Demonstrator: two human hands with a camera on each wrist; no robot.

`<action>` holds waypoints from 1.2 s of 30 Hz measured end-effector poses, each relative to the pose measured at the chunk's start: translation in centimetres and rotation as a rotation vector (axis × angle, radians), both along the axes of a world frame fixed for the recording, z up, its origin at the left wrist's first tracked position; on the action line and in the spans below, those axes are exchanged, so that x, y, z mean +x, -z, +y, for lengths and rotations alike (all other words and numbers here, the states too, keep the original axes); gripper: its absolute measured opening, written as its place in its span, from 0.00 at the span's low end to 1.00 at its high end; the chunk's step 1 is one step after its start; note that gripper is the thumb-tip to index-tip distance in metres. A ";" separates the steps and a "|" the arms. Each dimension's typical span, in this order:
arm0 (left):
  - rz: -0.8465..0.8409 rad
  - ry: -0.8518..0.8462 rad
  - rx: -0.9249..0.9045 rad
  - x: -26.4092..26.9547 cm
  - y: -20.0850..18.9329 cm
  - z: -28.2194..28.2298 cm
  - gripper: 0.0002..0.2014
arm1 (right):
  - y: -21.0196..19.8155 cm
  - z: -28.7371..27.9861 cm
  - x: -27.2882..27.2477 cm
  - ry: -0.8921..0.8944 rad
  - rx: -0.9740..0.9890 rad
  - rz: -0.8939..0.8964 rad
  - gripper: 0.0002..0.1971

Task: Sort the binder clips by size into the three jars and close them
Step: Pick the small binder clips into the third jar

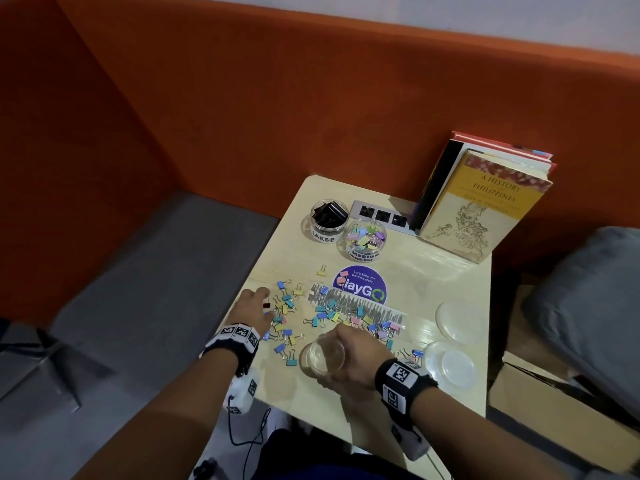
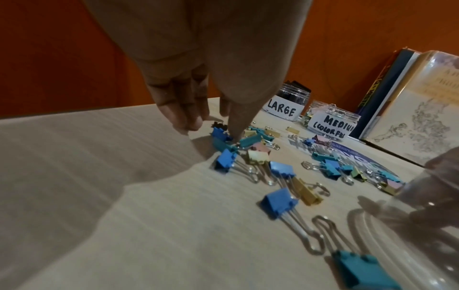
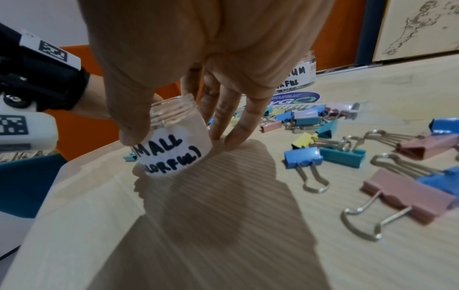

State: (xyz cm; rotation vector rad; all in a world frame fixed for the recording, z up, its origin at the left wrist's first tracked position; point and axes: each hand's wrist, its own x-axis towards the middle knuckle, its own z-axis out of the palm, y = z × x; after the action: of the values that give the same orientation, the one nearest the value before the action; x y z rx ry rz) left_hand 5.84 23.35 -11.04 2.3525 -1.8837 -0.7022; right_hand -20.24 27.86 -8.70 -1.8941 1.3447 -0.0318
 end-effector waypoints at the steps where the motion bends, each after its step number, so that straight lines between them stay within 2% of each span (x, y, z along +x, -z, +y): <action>1: -0.019 -0.002 -0.006 0.0 0.0 -0.3 0.19 | 0.1 0.0 0.0 -0.008 -0.004 0.007 0.35; 5: -0.087 0.013 -0.044 -0.1 0.0 -1.2 0.13 | 0.3 -0.1 0.1 -0.016 0.004 0.026 0.35; 9: -0.111 0.030 -0.028 -0.1 -0.2 -1.3 0.12 | 0.6 -0.1 0.1 -0.011 0.005 0.032 0.35; 18: 0.117 -0.030 -0.033 0.6 -1.3 -1.2 0.12 | 1.0 0.0 0.0 -0.023 -0.024 0.032 0.33; 21: 0.257 -0.094 -0.097 -0.2 -2.6 -1.0 0.12 | 1.0 0.1 0.0 -0.029 -0.026 0.030 0.34; 23: 0.440 -0.088 -0.073 -1.8 -3.8 -0.3 0.12 | 0.8 0.0 -0.1 -0.026 -0.023 0.031 0.34; 25: 0.605 -0.011 0.022 -3.7 -5.0 0.7 0.14 | 0.5 0.0 0.0 -0.026 -0.023 0.036 0.34; 28: 0.686 0.163 0.118 -6.1 -5.8 2.2 0.16 | 0.2 -0.1 0.0 -0.048 -0.021 0.052 0.31; 31: 0.629 0.243 0.113 -7.1 -5.5 2.7 0.12 | 0.2 -0.2 0.0 -0.063 -0.025 0.061 0.29; 33: 0.548 0.239 0.029 -6.6 -4.8 2.6 0.09 | 0.4 -0.2 0.0 -0.050 -0.034 0.047 0.29; 36: 0.328 0.166 -0.106 -4.1 -3.3 1.9 0.06 | 0.6 0.0 0.0 -0.022 -0.030 0.036 0.32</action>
State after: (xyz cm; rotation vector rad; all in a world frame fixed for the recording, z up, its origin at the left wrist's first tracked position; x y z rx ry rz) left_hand 1.72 25.20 -7.76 1.8960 -1.9271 -0.9126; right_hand -20.27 27.88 -9.31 -1.9427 1.3541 -0.0061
